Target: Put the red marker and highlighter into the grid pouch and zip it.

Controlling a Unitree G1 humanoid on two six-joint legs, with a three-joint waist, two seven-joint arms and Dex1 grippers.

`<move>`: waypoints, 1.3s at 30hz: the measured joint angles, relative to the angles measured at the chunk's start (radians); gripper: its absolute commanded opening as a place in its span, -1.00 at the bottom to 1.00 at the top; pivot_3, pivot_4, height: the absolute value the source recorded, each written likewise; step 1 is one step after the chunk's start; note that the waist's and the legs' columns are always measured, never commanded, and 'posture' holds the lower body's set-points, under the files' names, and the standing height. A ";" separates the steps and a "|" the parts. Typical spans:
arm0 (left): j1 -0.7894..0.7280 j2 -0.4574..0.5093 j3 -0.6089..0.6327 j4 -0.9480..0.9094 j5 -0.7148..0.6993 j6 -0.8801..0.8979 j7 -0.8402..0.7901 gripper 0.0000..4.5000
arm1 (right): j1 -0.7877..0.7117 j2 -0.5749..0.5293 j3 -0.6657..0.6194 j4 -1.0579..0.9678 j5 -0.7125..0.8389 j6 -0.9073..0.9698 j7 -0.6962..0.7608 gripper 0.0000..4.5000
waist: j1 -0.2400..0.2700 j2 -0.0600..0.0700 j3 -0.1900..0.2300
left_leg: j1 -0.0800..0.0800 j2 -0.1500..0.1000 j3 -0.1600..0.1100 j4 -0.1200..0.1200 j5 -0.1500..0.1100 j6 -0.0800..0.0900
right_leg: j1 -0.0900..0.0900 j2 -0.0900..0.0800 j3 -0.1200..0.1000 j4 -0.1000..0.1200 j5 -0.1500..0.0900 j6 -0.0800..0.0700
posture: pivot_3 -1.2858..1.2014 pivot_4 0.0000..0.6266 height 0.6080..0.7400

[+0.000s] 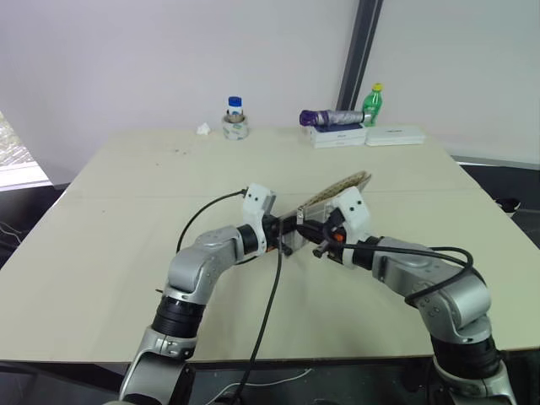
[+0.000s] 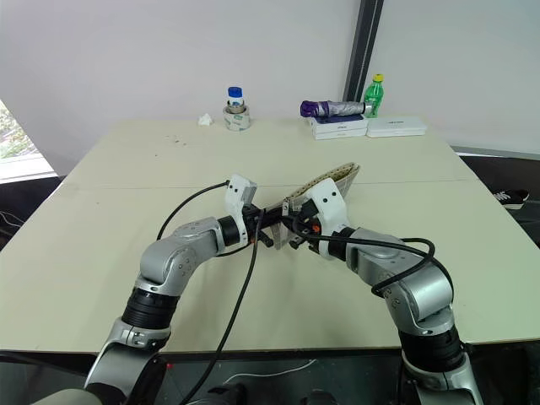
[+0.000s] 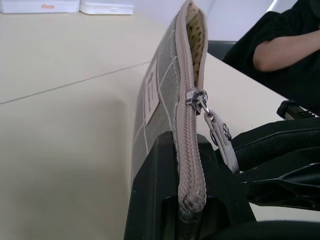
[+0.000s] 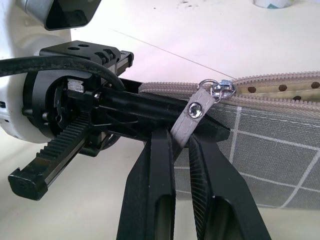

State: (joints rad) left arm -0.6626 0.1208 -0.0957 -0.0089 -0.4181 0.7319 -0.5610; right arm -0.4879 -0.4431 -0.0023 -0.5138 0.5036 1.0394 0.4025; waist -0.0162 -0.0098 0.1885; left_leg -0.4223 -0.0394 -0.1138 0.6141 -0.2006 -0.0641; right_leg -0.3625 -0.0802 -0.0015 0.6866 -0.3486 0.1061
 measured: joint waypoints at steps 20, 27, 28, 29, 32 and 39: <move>0.060 0.091 -0.036 -0.037 -0.005 -0.090 -0.073 -1.00 | 0.018 -0.164 -0.008 0.070 -0.050 -0.114 0.076 0.04 | -0.001 0.000 0.000 | 0.000 0.000 0.000 0.000 0.000 0.000 | 0.000 0.000 0.000 0.000 0.000 0.000 | 0.03 -0.52 0.96; 0.062 0.091 -0.037 -0.044 -0.006 -0.085 -0.066 -1.00 | 0.018 -0.145 -0.006 0.066 -0.046 -0.111 0.074 0.04 | -0.002 0.000 0.000 | 0.000 0.000 0.000 0.000 0.000 0.000 | 0.000 0.000 0.000 0.000 0.000 0.000 | 0.03 -0.52 0.96; 0.062 0.090 -0.037 -0.044 -0.006 -0.085 -0.066 -1.00 | 0.018 -0.127 -0.006 0.064 -0.038 -0.105 0.073 0.04 | -0.002 0.000 0.000 | 0.000 0.000 0.000 0.000 0.000 0.000 | 0.000 0.000 0.000 0.000 0.000 0.000 | 0.03 -0.52 0.96; 0.062 0.089 -0.037 -0.044 -0.006 -0.085 -0.066 -1.00 | 0.018 -0.112 -0.006 0.060 -0.024 -0.097 0.073 0.04 | -0.002 0.000 0.000 | 0.000 0.000 0.000 0.000 0.000 0.000 | 0.000 0.000 0.000 0.000 0.000 0.000 | 0.03 -0.52 0.96; 0.062 0.087 -0.039 -0.044 -0.005 -0.086 -0.066 -1.00 | 0.016 -0.083 -0.006 0.034 0.009 -0.069 0.069 0.04 | 0.000 0.000 0.000 | 0.000 0.000 0.000 0.000 0.000 0.000 | 0.000 0.000 0.000 0.000 0.000 0.000 | 0.03 -0.52 0.96; 0.062 0.086 -0.046 -0.046 -0.005 -0.086 -0.067 -1.00 | 0.012 -0.041 0.003 0.019 0.029 -0.025 0.031 -0.19 | 0.000 0.000 0.000 | 0.000 0.000 -0.001 0.000 0.000 0.000 | 0.000 0.000 0.000 0.000 0.000 0.000 | 0.03 -0.52 0.96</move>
State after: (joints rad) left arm -0.6004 0.2072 -0.1414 -0.0547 -0.4227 0.6461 -0.6277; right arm -0.4756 -0.4838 0.0010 -0.4952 0.5330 1.0145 0.4338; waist -0.0166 -0.0097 0.1884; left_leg -0.4220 -0.0391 -0.1143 0.6139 -0.2006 -0.0640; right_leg -0.3623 -0.0801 -0.0012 0.6863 -0.3486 0.1061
